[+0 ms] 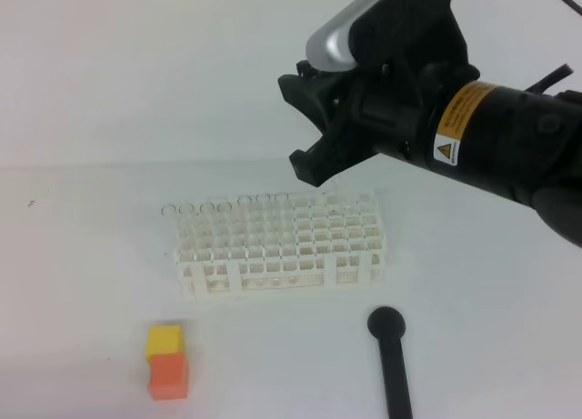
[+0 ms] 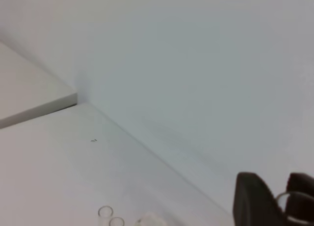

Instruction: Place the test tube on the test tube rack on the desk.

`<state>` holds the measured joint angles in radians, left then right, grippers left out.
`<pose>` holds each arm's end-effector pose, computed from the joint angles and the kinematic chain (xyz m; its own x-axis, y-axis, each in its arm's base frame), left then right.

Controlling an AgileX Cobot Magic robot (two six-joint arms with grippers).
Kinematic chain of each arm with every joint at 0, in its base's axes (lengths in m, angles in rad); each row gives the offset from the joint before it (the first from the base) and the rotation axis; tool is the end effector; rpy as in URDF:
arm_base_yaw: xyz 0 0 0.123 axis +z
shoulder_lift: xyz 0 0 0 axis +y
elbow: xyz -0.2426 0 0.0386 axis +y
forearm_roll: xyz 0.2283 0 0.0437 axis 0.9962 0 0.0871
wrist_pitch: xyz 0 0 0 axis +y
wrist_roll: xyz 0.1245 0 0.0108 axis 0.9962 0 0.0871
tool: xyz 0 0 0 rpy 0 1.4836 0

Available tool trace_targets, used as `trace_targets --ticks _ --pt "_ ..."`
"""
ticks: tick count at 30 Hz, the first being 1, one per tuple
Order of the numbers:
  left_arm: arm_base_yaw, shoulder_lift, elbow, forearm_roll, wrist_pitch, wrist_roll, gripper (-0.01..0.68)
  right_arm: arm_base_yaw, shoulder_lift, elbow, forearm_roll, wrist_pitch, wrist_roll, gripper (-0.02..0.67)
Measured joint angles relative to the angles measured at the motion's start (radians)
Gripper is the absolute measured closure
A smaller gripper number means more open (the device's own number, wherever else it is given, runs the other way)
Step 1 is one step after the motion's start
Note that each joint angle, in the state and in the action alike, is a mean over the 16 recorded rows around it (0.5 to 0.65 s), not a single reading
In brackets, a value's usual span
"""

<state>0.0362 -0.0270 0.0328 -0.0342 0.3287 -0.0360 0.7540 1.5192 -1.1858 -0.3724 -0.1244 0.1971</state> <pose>0.1061 0.0025 0.1668 -0.2421 -0.0771 -0.9672 -0.0421 0.9967 -0.0689 0.2730 0.2641 0.3176 0.0298 -0.2074 -0.9778 -0.7221 0.6719 -0.1646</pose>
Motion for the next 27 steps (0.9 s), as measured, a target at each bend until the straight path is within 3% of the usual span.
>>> trace_targets --ticks 7,20,27 --pt "0.000 0.000 0.000 0.000 0.000 0.000 0.673 -0.009 -0.009 0.010 0.042 0.003 -0.018 0.529" --pt "0.000 0.000 0.000 0.000 0.000 0.000 0.673 -0.011 0.038 0.131 0.283 -0.263 -0.297 0.529" --pt "0.000 0.000 0.000 0.000 0.000 0.000 0.673 -0.017 0.086 0.131 0.205 -0.235 -0.234 0.529"
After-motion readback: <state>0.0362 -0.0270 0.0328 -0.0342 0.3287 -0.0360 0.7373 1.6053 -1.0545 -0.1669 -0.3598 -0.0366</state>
